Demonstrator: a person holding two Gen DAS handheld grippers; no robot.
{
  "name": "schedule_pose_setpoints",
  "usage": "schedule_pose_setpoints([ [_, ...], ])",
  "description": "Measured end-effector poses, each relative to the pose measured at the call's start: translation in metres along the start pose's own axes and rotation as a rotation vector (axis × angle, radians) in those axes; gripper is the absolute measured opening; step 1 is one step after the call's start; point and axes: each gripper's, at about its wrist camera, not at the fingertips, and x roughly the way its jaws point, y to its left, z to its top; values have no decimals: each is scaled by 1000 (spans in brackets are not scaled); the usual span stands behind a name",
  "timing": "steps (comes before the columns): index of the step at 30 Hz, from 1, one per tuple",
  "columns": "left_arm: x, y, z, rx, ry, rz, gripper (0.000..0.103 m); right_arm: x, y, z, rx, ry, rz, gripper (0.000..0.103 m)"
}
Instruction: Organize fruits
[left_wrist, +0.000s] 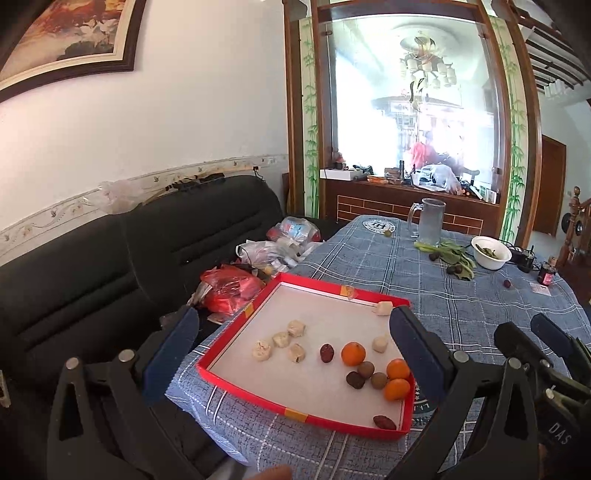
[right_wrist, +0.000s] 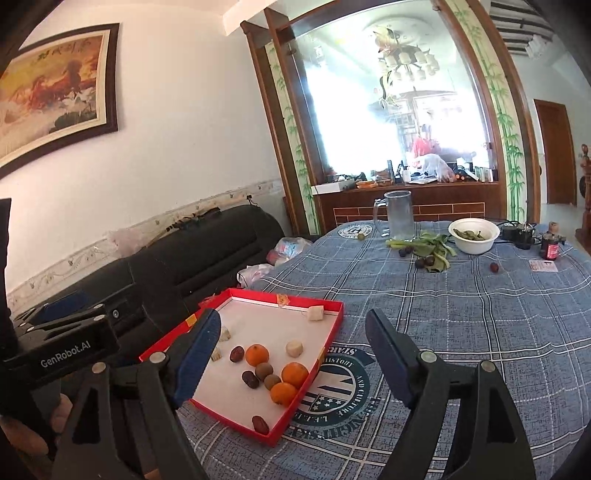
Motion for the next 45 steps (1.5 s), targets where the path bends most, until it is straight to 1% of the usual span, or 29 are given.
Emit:
schedule_pose_setpoints([
  [8,-5,1,-2,5,-14,18,103,0,4,-3,-11,4,3,81],
  [13,-7,1,-3,15,-22,17,103,0,9,-6,-26,13,7,81],
  [45,-11,11,-9,3,-10,26,103,-6,29,-9,-59,18,22,81],
])
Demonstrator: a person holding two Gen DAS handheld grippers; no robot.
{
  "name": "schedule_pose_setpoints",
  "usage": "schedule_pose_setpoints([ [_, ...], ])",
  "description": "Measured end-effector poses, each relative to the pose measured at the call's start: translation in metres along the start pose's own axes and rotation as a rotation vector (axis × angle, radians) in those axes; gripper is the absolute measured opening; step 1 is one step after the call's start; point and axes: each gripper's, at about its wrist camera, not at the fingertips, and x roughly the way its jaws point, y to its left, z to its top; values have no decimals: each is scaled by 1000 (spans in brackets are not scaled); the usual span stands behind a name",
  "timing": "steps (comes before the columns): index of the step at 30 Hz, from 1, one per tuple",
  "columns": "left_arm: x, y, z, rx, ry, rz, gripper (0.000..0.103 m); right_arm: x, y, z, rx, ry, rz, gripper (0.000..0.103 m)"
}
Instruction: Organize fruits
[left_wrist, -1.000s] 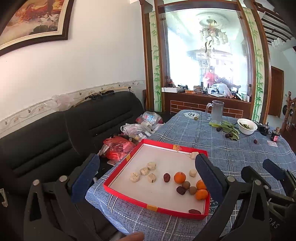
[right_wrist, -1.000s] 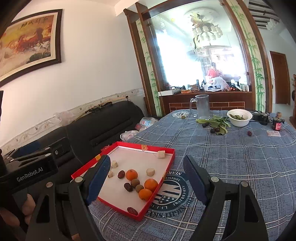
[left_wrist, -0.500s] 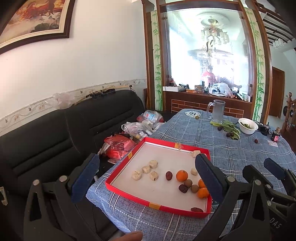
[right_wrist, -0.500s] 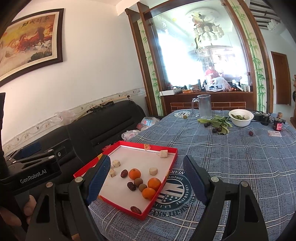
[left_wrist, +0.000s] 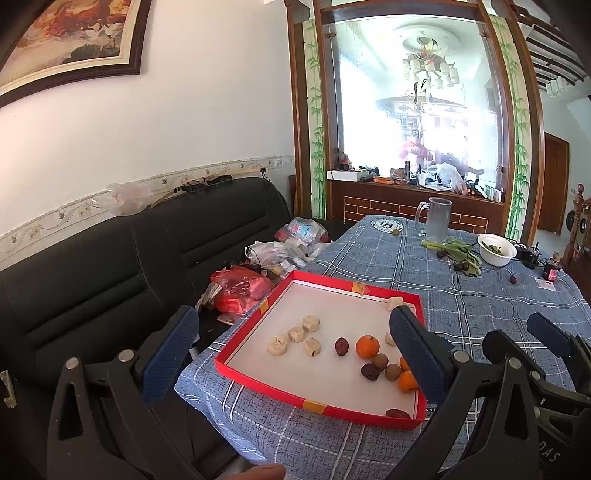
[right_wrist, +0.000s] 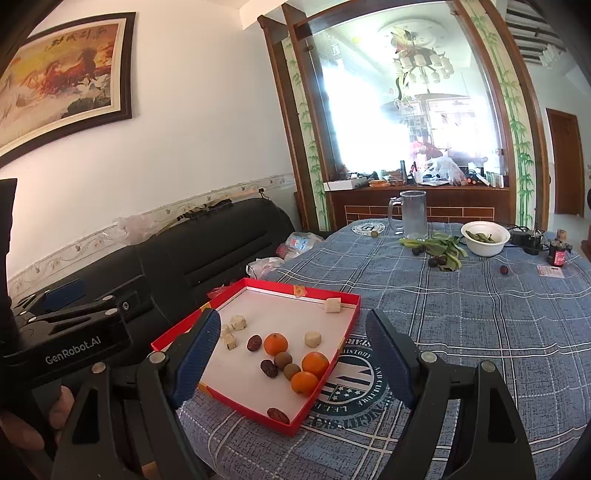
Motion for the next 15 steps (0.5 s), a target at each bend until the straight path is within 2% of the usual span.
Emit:
schedule_pose_setpoints([
  [15,-2,8,0,-6,-5,7,103,1,5,-1,-16,4,1,81],
])
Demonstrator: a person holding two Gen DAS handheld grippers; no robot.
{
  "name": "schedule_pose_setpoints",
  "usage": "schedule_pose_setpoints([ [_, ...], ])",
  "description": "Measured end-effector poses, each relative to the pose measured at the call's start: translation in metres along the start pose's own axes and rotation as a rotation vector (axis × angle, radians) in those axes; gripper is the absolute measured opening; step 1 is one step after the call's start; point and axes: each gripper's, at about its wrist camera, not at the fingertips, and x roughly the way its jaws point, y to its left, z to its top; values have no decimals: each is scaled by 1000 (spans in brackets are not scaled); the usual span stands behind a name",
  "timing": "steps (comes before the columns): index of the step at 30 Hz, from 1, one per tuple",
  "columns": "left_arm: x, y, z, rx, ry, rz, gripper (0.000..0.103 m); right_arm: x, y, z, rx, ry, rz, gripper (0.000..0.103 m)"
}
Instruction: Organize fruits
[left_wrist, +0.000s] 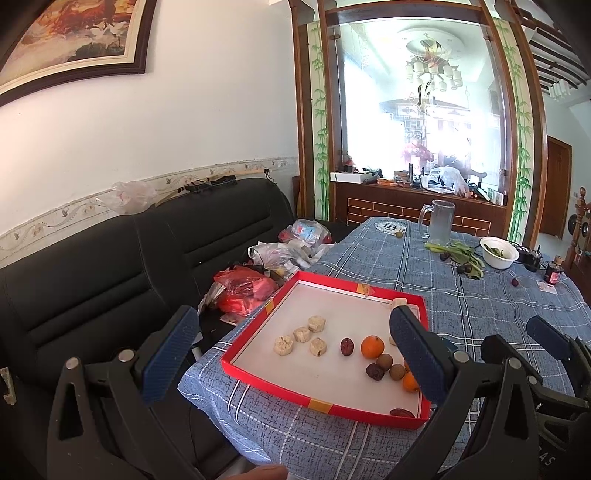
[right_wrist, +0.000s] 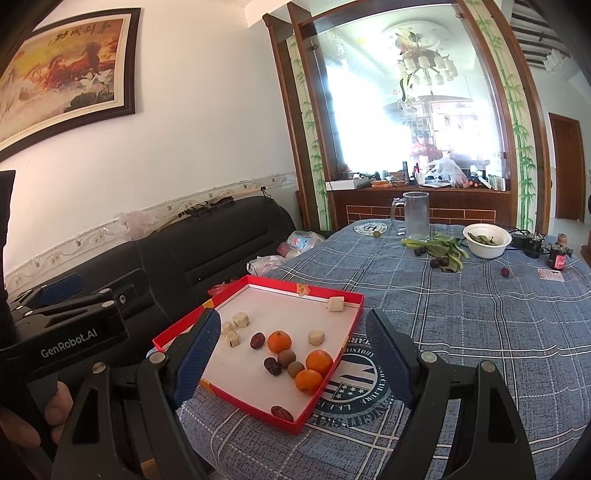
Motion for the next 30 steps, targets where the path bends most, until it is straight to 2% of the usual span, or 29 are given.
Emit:
schedule_pose_setpoints([
  [30,6,9,-2,-12,12,17,103,2,3,-1,-13,8,3,81],
])
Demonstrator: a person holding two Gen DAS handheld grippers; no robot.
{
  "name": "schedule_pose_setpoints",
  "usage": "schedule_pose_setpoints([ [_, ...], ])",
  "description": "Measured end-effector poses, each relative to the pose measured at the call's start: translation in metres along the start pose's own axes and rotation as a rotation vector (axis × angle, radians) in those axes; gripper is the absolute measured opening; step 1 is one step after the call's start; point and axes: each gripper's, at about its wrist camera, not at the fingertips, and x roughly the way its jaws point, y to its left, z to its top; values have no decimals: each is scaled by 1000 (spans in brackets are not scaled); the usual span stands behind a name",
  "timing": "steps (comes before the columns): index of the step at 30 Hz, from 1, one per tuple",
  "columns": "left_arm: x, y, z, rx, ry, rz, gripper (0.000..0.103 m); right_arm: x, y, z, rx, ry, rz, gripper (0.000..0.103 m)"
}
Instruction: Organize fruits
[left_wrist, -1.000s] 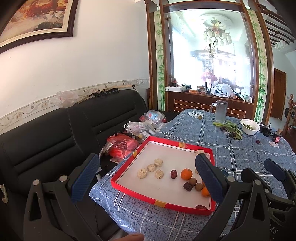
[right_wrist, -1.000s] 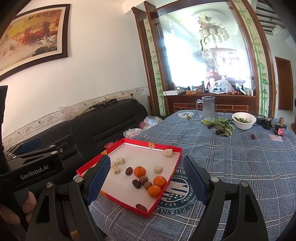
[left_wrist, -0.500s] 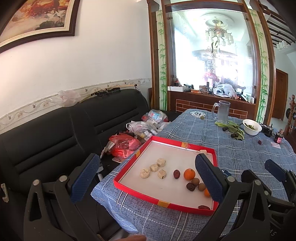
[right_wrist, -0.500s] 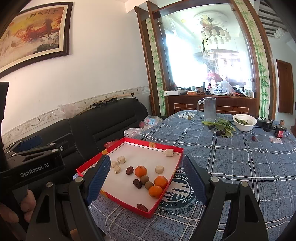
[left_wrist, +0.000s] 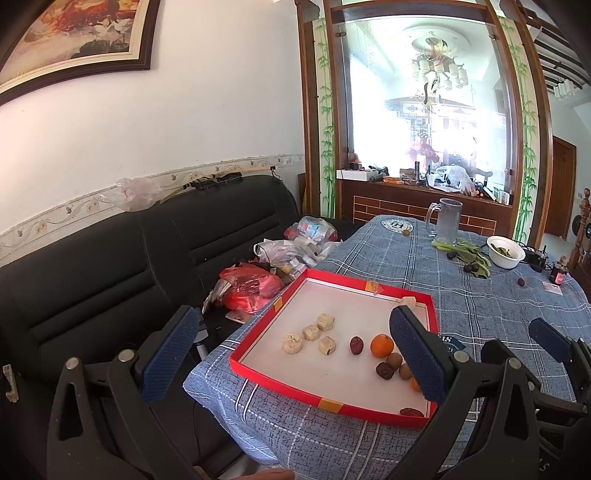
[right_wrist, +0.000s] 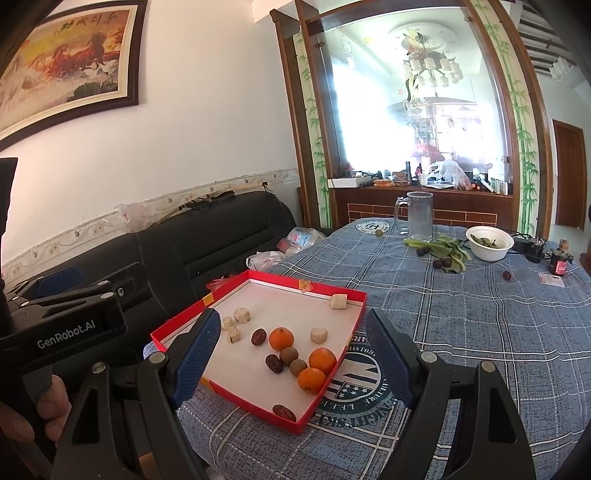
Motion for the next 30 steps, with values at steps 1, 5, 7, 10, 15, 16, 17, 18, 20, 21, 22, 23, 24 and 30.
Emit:
schedule_pose_setpoints([
  [1,-1,0,0,1,0,1,103,0,0,0,-1,0,-1,81],
  [5,0,0,-1,2,1,2,103,1,-3,-3,-5,8,-6,81],
  [7,0,-1,-2,3,2,3,103,2,-6,-4,1,13,-3,81],
  [10,1,-1,-2,4,6,3,103,2,-9,-5,4,13,-1,81],
  [15,4,0,-4,1,12,3,103,1,-14,-6,7,16,-2,81],
  [16,4,0,-4,2,11,3,103,1,-15,-6,8,17,-2,81],
  [17,5,0,-4,3,13,2,103,2,-16,-6,8,19,-2,81],
  [18,5,-1,-5,5,14,4,103,2,-18,-6,9,20,-3,81],
  [20,6,-1,-6,5,15,4,103,3,-17,-7,9,21,-2,81],
  [21,6,-1,-6,5,15,3,103,4,-18,-7,10,23,-2,81],
  [22,6,-1,-6,4,16,2,103,4,-18,-7,9,24,-1,81],
  [23,6,-1,-6,4,17,1,103,4,-18,-7,9,24,-2,81],
  [24,7,-1,-6,4,17,2,103,4,-16,-7,7,24,-2,81],
  [30,9,-1,-7,4,18,1,103,5,-12,-7,-5,23,-2,81],
])
